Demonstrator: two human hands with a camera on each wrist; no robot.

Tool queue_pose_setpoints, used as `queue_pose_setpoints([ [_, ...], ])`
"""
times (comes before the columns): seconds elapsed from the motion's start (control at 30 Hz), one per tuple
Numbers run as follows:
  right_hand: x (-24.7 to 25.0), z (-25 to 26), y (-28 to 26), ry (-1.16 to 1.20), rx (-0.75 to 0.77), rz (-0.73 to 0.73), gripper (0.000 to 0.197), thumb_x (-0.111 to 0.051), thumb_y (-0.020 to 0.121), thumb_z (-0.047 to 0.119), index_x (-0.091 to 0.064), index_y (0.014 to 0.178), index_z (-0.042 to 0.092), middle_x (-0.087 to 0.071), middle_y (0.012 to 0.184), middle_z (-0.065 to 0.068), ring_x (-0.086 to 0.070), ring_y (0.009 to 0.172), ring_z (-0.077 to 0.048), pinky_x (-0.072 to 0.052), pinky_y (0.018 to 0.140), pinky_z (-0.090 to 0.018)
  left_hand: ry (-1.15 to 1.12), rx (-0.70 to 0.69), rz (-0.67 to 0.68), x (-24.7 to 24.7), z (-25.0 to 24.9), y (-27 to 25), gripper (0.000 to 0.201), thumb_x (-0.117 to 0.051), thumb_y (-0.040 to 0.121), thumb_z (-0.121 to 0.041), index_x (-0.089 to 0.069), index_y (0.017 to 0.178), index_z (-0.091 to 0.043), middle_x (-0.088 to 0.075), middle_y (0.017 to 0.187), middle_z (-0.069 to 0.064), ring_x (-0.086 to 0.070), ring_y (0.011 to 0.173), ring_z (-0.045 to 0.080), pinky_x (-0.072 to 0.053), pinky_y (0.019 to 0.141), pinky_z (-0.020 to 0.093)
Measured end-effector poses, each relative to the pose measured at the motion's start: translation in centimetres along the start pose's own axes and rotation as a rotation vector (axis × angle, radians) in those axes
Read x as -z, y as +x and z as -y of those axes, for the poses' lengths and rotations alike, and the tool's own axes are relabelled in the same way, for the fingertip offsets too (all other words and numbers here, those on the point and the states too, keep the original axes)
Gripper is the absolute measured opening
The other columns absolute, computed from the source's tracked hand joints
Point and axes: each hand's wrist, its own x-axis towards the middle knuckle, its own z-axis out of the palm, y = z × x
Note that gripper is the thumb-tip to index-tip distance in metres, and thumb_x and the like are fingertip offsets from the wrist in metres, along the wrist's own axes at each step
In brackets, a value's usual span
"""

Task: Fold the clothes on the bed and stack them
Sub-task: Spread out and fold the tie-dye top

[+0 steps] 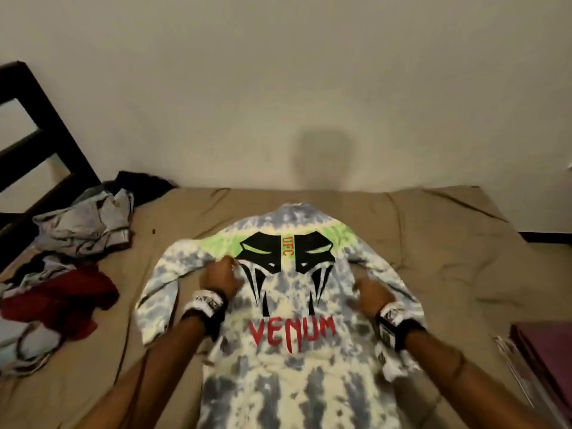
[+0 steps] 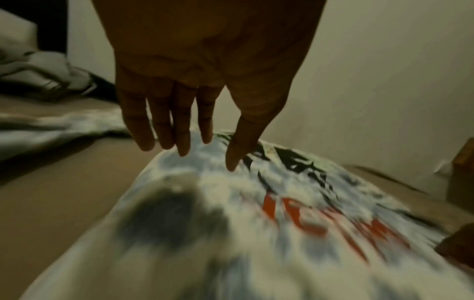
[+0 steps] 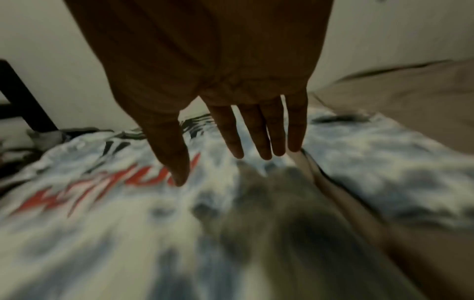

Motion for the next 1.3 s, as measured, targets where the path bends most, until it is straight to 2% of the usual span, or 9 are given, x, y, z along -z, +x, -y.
queue_pose_setpoints([
  [0.1,-11.7,-2.5,-4.1,-0.094,-0.052,0.249,0.110,-0.040,0.074,0.094,-0.035,0.152,0.017,-0.039,0.157,-0.013,-0.042,0.141,-0.030,-0.036,0.115,-0.041,0.052,0.230,0.188,-8.4,7.1,-6.5,0.060,-0.075,0.083,-0.039,-0.051,0.130,-0.013,-0.058,0.133,0.015,-0.055,0.123,0.037,-0.050,0.098,0.043],
  [0.27,-18.8,-5.2,-7.2,-0.101,0.008,0.167,0.101,-0.048,0.091,0.071,0.013,0.159,0.028,0.032,0.159,-0.003,0.011,0.155,-0.031,-0.003,0.123,-0.053,0.141,0.361,0.139,-14.4,13.0,-15.0,0.075,-0.075,0.081,-0.060,-0.046,0.127,-0.008,-0.047,0.127,0.016,-0.049,0.115,0.038,-0.051,0.086,0.051],
  [0.47,-19.9,-5.3,-10.0,0.312,-0.310,-0.186,0.105,-0.080,0.078,0.054,-0.024,0.157,0.014,-0.022,0.160,-0.019,-0.028,0.143,-0.041,-0.039,0.111,-0.051,-0.204,0.400,0.195,-14.7,15.2,-18.5,0.068,-0.077,0.081,-0.056,-0.057,0.126,-0.008,-0.067,0.120,0.015,-0.065,0.107,0.039,-0.051,0.078,0.038],
  [0.67,-19.8,-7.7,-12.9,0.865,-0.540,-0.160,0.043,-0.079,0.085,0.020,-0.063,0.121,0.002,-0.070,0.108,-0.018,-0.066,0.094,-0.038,-0.054,0.082,-0.043,-0.685,0.498,0.126,-13.4,15.7,-20.6,0.040,-0.090,0.072,-0.029,-0.077,0.101,-0.006,-0.077,0.092,0.011,-0.072,0.098,0.034,-0.056,0.085,0.041],
  [0.77,-18.8,-8.8,-13.5,1.206,-0.621,-0.153,0.027,-0.079,0.078,-0.003,-0.070,0.103,-0.008,-0.071,0.077,-0.014,-0.066,0.071,-0.032,-0.054,0.068,-0.039,-0.860,0.519,0.072,-12.9,15.7,-21.5,0.027,-0.088,0.078,-0.013,-0.075,0.099,-0.003,-0.076,0.087,0.005,-0.072,0.090,0.030,-0.056,0.083,0.040],
  [0.9,-16.7,-8.7,-14.4,1.474,-0.558,-0.098,0.022,-0.082,0.074,-0.006,-0.071,0.092,-0.003,-0.075,0.076,-0.016,-0.071,0.064,-0.030,-0.059,0.054,-0.035,-0.863,0.559,0.026,-12.0,16.3,-22.1,0.029,-0.091,0.074,-0.021,-0.076,0.089,-0.001,-0.077,0.083,0.010,-0.073,0.080,0.027,-0.055,0.077,0.036],
  [1.07,-17.8,-10.6,-14.3,1.275,-0.553,-0.162,0.015,-0.081,0.082,0.005,-0.067,0.079,0.000,-0.067,0.077,-0.015,-0.062,0.069,-0.027,-0.049,0.067,-0.035,-0.678,0.546,0.086,-12.4,17.8,-23.1,0.030,-0.089,0.076,-0.034,-0.076,0.087,-0.011,-0.075,0.082,0.005,-0.071,0.085,0.029,-0.056,0.083,0.041],
  [1.13,-18.9,-11.6,-13.5,1.051,-0.520,-0.125,0.042,-0.078,0.087,0.012,-0.050,0.056,0.008,-0.051,0.058,-0.009,-0.047,0.058,-0.024,-0.037,0.066,-0.033,-0.570,0.543,0.090,-12.5,18.2,-23.4,0.033,-0.090,0.073,-0.040,-0.075,0.082,-0.013,-0.075,0.080,0.006,-0.071,0.082,0.030,-0.058,0.083,0.044],
  [1.3,-19.1,-12.5,-13.7,0.620,-0.374,0.031,0.054,-0.068,0.091,0.049,-0.050,0.055,0.013,-0.053,0.051,-0.007,-0.057,0.054,-0.029,-0.041,0.058,-0.033,-0.198,0.490,0.143,-11.9,17.8,-23.1,0.053,-0.088,0.068,-0.057,-0.063,0.065,-0.011,-0.066,0.064,0.006,-0.064,0.063,0.030,-0.050,0.056,0.038],
])
